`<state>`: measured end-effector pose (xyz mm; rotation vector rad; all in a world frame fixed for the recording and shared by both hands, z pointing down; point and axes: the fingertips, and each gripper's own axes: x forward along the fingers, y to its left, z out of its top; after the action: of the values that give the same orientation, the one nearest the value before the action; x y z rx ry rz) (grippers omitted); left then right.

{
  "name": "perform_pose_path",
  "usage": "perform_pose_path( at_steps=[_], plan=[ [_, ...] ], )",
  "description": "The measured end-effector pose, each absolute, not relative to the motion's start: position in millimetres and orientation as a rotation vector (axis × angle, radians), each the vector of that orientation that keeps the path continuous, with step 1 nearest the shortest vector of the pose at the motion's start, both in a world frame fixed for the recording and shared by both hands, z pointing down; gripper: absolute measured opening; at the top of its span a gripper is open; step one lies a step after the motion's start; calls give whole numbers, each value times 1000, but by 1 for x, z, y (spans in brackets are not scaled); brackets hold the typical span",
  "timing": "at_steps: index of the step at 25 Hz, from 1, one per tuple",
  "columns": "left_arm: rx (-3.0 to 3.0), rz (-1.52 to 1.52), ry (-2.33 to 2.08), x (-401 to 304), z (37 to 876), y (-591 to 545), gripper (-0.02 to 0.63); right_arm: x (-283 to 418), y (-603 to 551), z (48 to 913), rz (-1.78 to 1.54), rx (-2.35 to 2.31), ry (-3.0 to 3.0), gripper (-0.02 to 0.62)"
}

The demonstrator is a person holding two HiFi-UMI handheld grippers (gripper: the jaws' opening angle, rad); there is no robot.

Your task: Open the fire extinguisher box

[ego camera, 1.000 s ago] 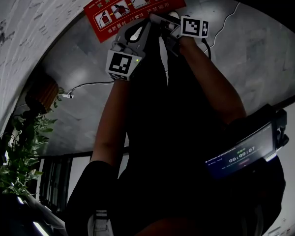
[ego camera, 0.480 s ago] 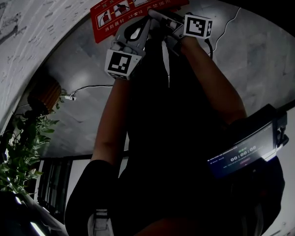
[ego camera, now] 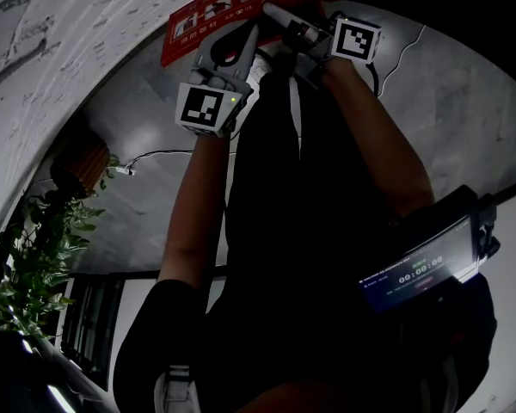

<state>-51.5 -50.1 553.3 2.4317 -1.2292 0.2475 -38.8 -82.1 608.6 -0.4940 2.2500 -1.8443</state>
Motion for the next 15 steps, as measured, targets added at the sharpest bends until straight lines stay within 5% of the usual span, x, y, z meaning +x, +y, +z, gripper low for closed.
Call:
perform_pose_path(
  at_steps=[15],
  plan=[
    [2451, 236, -1296, -73, 552, -83, 3, -63, -136, 586, -1693, -516, 2341, 124]
  ],
)
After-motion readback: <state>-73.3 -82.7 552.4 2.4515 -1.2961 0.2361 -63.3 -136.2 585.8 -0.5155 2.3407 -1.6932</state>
